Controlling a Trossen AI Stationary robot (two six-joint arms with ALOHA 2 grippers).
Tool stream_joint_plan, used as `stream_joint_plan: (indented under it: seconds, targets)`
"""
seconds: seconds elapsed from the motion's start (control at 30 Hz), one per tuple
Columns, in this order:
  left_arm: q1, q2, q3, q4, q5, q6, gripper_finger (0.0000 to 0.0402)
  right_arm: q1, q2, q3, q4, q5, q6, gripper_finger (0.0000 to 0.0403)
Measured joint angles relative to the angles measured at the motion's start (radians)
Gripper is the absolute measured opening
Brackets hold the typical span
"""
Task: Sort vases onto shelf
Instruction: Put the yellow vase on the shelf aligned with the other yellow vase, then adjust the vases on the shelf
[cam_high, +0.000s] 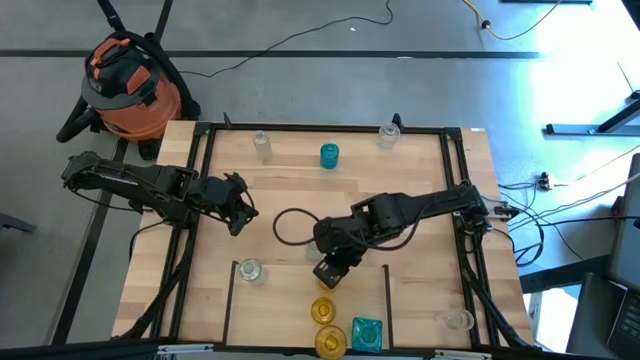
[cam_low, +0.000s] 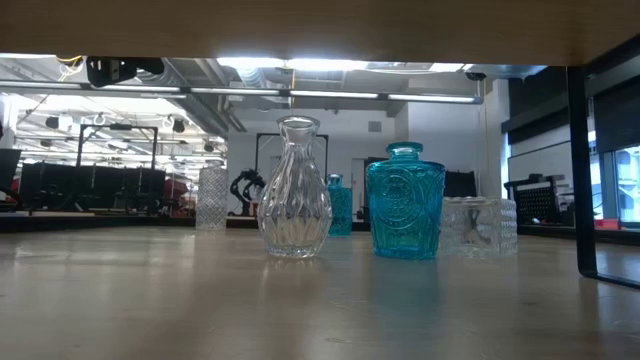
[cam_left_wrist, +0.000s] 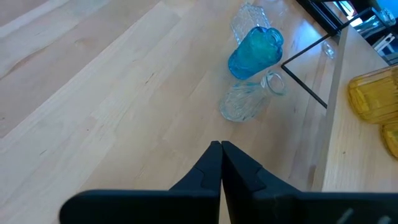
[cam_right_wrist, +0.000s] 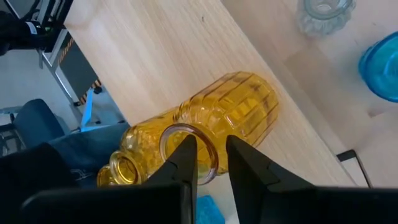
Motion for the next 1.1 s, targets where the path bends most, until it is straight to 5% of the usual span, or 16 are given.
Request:
stream_joint_plan:
  seconds: [0.97, 1.1]
  targets:
    - [0.0, 0.0, 0.0, 0.0, 0.006, 0.0, 0.0, -0.001, -0.038, -0.001, -0.009, 0.058, 0.0, 0.0061]
    - [0.0, 0.0, 0.0, 0.0, 0.006, 0.0, 0.0, -0.001, -0.059, -0.001, -0.005, 0.067, 0.002, 0.0086]
